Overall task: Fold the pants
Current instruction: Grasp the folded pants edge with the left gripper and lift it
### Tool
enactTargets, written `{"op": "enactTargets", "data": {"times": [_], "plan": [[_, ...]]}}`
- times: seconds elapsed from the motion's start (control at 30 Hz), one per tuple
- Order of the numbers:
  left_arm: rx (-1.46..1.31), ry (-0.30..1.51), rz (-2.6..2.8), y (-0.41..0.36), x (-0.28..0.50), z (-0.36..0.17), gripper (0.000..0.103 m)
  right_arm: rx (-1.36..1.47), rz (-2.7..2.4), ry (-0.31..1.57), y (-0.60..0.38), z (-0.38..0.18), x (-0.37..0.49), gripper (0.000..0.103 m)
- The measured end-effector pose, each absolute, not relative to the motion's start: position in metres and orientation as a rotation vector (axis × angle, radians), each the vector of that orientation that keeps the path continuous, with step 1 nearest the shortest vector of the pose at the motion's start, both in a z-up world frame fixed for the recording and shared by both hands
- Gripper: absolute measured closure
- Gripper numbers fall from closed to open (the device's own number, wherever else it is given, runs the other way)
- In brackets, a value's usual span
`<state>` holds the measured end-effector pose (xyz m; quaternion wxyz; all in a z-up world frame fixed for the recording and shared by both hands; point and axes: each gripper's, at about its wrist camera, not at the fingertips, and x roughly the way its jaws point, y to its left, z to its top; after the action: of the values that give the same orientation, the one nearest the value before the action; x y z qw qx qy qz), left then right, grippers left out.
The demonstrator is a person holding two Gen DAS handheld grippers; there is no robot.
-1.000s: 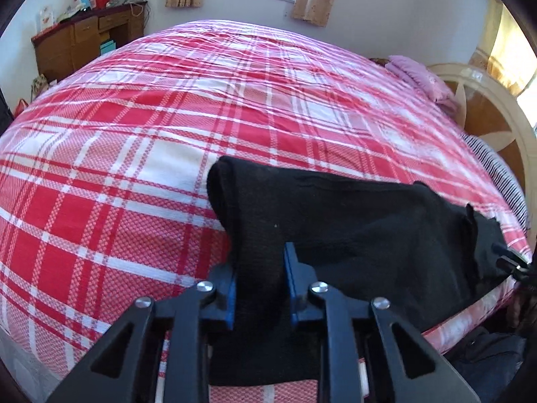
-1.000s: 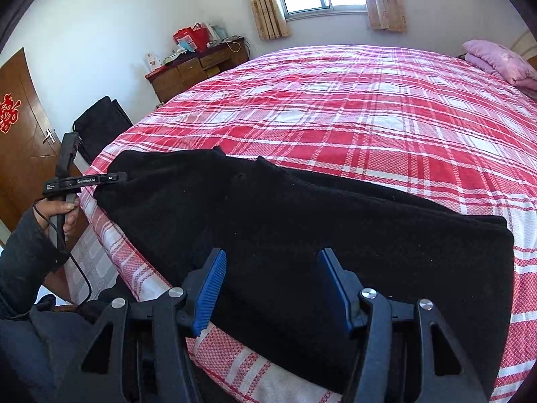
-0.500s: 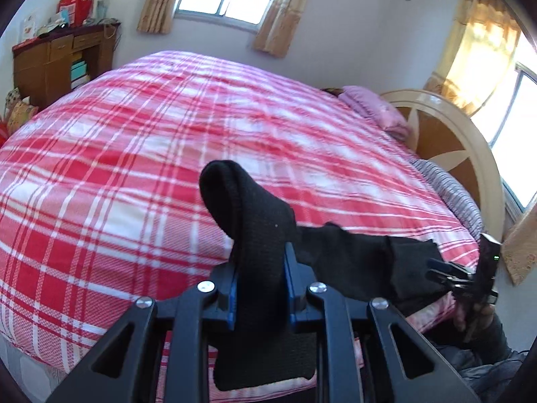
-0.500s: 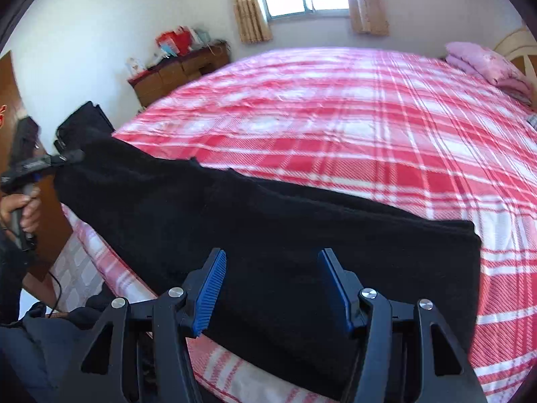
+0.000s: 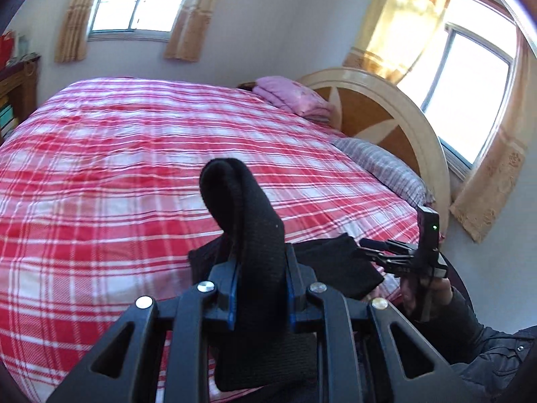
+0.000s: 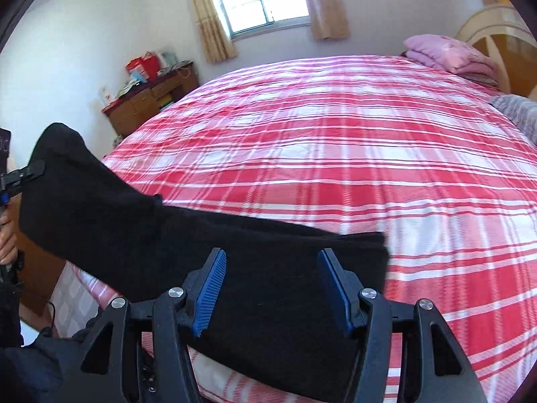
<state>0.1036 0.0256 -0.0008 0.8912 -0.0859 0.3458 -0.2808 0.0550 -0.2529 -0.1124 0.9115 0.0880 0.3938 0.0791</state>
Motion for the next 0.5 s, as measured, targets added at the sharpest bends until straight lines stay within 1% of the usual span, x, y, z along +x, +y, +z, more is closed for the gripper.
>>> {"op": "enactTargets", "data": {"times": [0.3, 0.5], "plan": [[-0.071, 0.763, -0.68, -0.055, 0.117, 0.015, 0.081, 0.278, 0.071, 0.785, -0.291, -0.11, 0.059, 0.044], [-0.012, 0.801, -0.732, -0.103, 0.126, 0.012, 0.081, 0.341, 0.015, 0.778, -0.311, -0.116, 0.06, 0.044]]}}
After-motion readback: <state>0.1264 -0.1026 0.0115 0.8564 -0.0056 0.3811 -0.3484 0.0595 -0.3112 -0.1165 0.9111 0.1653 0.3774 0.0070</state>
